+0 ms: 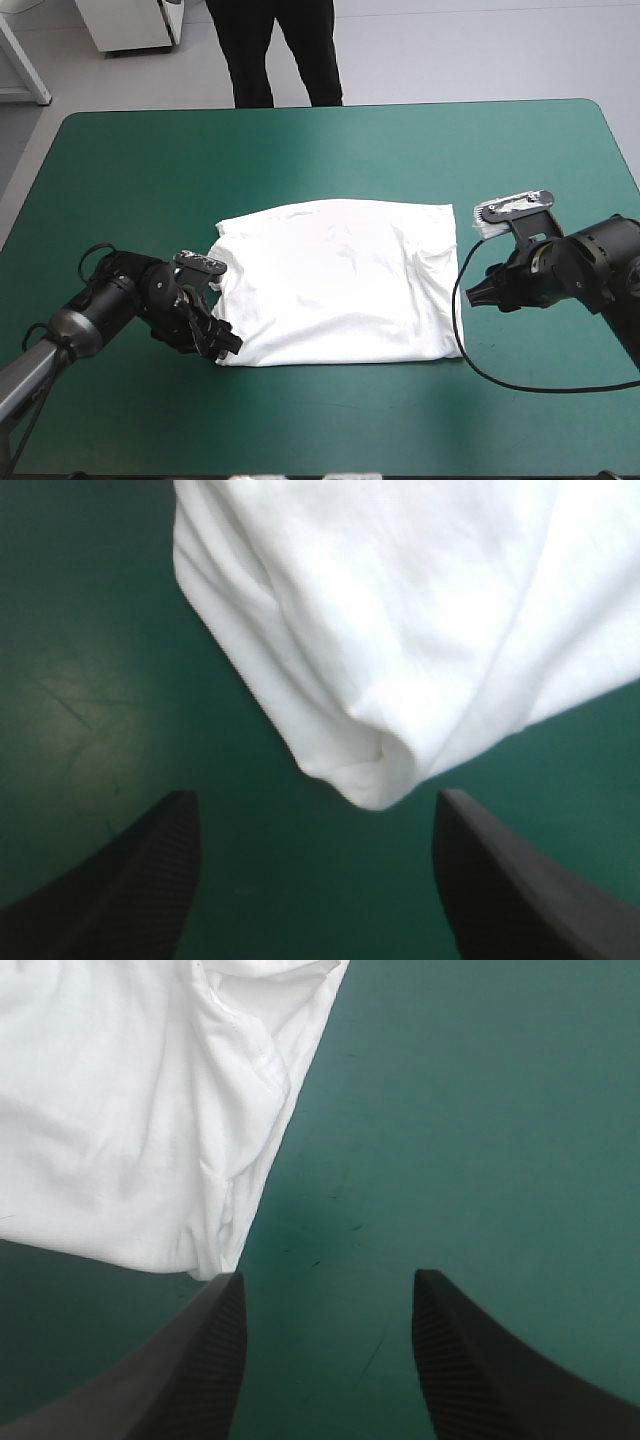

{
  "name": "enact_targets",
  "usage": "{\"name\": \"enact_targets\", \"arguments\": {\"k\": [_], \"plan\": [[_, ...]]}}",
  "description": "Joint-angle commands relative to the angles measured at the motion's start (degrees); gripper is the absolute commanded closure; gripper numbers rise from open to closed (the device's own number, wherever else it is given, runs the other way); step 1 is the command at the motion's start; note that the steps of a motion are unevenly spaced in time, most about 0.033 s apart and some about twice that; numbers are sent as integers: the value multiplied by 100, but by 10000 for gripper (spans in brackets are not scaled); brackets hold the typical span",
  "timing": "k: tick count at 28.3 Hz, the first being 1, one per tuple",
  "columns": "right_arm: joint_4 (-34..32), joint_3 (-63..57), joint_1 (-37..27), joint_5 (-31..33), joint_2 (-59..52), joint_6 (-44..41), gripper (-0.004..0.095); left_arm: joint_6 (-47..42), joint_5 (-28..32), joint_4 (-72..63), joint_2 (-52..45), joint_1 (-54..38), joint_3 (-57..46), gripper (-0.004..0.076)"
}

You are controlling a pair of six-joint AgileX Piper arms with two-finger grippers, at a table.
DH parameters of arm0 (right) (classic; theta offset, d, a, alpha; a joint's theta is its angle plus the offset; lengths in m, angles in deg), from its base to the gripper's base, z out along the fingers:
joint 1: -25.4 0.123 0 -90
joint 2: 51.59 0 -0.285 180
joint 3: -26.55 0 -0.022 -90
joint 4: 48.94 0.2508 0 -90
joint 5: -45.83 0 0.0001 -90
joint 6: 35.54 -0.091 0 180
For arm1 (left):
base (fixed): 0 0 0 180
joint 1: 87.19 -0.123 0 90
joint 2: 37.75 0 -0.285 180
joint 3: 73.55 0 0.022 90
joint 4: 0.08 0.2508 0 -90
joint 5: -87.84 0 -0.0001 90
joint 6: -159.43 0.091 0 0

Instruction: Fold the cloth

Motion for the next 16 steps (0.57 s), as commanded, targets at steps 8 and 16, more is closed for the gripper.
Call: {"name": "enact_targets", "arguments": {"k": [8,16], "plan": [[-221,143,-16,-7,-134,-29,422,170,698,-535,680,37,-34,237],[-232,143,-16,-7,-134,-541,422,199,849,-547,1331,401,-34,245]]}}
